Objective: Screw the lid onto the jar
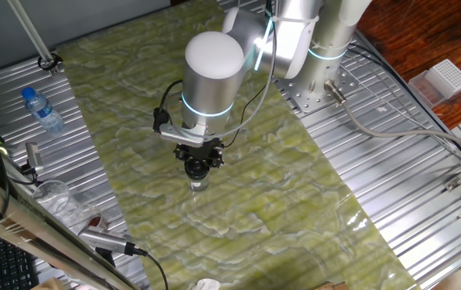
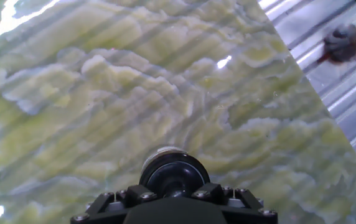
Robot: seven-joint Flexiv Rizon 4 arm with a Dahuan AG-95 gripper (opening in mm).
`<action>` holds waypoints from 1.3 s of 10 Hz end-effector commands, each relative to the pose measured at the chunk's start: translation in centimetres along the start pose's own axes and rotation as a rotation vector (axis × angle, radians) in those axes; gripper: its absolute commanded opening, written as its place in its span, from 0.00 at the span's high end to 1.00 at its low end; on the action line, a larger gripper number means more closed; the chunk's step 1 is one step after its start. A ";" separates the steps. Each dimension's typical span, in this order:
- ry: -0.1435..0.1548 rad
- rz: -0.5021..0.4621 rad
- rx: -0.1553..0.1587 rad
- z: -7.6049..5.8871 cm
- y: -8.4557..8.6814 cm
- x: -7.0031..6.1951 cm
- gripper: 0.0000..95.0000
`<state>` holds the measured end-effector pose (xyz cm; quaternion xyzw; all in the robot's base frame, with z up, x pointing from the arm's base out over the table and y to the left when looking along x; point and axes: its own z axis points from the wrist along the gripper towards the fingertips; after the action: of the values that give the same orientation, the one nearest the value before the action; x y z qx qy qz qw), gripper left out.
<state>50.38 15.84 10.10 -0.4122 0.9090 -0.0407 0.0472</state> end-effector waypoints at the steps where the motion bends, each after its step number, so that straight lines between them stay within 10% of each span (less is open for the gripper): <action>1: -0.007 0.110 -0.005 0.7 -0.1 -0.1 0.60; 13: -0.032 0.624 -0.040 0.7 -0.1 -0.1 0.60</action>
<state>50.57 15.80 10.02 -0.1492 0.9868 -0.0039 0.0633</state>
